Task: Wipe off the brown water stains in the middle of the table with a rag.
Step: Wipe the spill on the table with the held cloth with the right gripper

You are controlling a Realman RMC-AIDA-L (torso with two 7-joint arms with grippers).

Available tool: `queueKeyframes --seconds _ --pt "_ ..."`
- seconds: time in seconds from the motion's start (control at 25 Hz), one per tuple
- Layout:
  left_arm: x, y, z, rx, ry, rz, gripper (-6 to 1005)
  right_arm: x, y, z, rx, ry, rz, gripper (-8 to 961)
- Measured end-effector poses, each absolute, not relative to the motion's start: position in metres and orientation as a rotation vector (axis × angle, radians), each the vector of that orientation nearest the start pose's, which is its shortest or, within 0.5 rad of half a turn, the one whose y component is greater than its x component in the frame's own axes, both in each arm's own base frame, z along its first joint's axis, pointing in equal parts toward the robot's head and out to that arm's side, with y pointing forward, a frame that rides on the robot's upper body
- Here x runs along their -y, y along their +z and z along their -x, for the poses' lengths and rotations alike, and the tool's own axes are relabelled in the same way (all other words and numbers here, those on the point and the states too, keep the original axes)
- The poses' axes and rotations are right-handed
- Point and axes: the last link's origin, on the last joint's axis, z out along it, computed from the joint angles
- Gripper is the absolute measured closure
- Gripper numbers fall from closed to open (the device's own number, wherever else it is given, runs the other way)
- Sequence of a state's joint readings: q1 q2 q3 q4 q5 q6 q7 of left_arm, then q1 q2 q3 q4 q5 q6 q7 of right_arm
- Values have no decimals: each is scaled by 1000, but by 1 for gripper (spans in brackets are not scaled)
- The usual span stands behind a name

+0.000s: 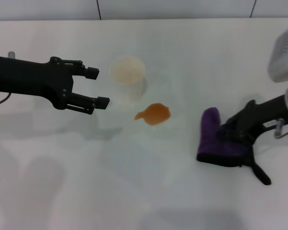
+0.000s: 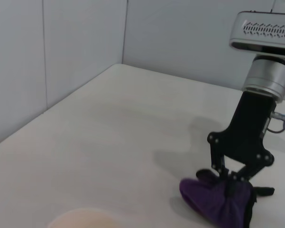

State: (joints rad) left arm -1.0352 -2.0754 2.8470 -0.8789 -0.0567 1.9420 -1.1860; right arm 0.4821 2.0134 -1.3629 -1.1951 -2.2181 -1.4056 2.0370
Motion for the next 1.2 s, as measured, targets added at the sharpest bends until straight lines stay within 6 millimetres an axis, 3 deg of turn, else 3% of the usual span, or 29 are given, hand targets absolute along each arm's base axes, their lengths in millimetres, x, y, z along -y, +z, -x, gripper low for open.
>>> queueKeyframes --seconds 0.44,1.2 --pt "-359 50 216 403 -407 2949 113 -352 -38 -150 -425 -174 2998 869" --pt "-362 47 213 399 -369 2963 114 -362 -78 -89 -192 -267 3089 870"
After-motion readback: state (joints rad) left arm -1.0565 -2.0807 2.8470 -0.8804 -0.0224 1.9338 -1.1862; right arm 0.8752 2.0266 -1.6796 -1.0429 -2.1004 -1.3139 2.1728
